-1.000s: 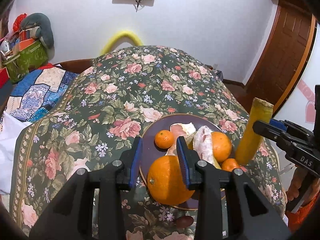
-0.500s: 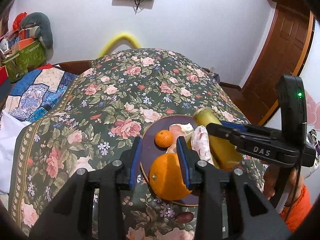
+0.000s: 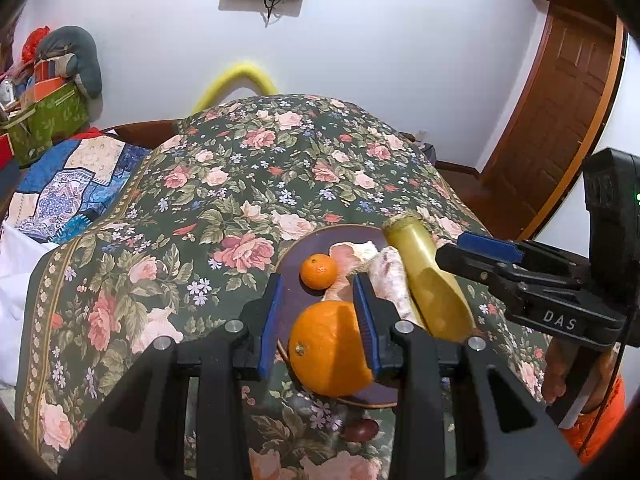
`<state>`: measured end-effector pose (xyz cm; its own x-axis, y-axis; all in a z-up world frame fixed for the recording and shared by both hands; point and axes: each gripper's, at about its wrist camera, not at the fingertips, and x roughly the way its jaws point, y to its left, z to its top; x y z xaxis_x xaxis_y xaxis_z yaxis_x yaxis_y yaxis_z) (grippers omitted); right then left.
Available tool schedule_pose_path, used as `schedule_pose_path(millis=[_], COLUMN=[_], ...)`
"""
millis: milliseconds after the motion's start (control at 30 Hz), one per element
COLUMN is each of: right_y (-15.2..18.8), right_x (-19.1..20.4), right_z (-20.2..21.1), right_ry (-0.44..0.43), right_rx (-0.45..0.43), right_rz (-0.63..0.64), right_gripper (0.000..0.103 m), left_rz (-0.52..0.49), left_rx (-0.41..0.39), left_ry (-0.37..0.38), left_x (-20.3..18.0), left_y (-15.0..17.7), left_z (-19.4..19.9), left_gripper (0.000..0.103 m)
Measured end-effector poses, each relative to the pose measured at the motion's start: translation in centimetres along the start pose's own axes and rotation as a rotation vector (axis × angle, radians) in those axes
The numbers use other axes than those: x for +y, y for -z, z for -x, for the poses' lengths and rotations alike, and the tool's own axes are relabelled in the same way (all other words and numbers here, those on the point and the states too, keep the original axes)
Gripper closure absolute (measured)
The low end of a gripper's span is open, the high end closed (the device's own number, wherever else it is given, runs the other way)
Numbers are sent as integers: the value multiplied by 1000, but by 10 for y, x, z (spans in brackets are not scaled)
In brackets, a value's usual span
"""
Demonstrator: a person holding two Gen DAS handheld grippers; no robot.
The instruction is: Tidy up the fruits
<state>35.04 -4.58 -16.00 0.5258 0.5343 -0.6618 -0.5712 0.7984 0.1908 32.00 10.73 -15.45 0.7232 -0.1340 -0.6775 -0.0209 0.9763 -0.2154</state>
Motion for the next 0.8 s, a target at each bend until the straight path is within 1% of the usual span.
schedule_pose_path(millis=[133, 200, 267, 300, 333, 367, 433, 500, 667, 800], right_y=[9, 13, 17, 20, 22, 25, 32, 40, 61, 77], right_x=[5, 10, 14, 18, 21, 24, 32, 38, 45, 47], right_z=[16, 25, 34, 39, 44, 49, 57, 65, 75, 78], right_ry=[18, 36, 48, 50, 53, 62, 82, 93, 83, 80], right_rx=[-19, -30, -42, -49, -55, -61, -70, -75, -56, -40], right_rz=[11, 17, 21, 26, 32, 39, 53, 63, 37, 8], right_gripper=[60, 57, 51, 50, 49, 45, 38, 35, 33, 30], left_rz=[-8, -10, -21, -27, -33, -36, -32, -31, -19, -18], left_rx=[-5, -3, -1, 0, 1, 0, -2, -1, 12, 32], left_ry=[6, 9, 6, 4, 0, -2, -2, -4, -11, -23], left_x=[-8, -12, -18, -20, -23, -25, -27, -29, -31, -31], left_y=[5, 8, 13, 16, 18, 21, 28, 35, 52, 66], left_z=[12, 18, 27, 31, 36, 40, 49, 57, 72, 78], left_gripper=[68, 68, 68, 68, 66, 64, 55, 50, 49, 44])
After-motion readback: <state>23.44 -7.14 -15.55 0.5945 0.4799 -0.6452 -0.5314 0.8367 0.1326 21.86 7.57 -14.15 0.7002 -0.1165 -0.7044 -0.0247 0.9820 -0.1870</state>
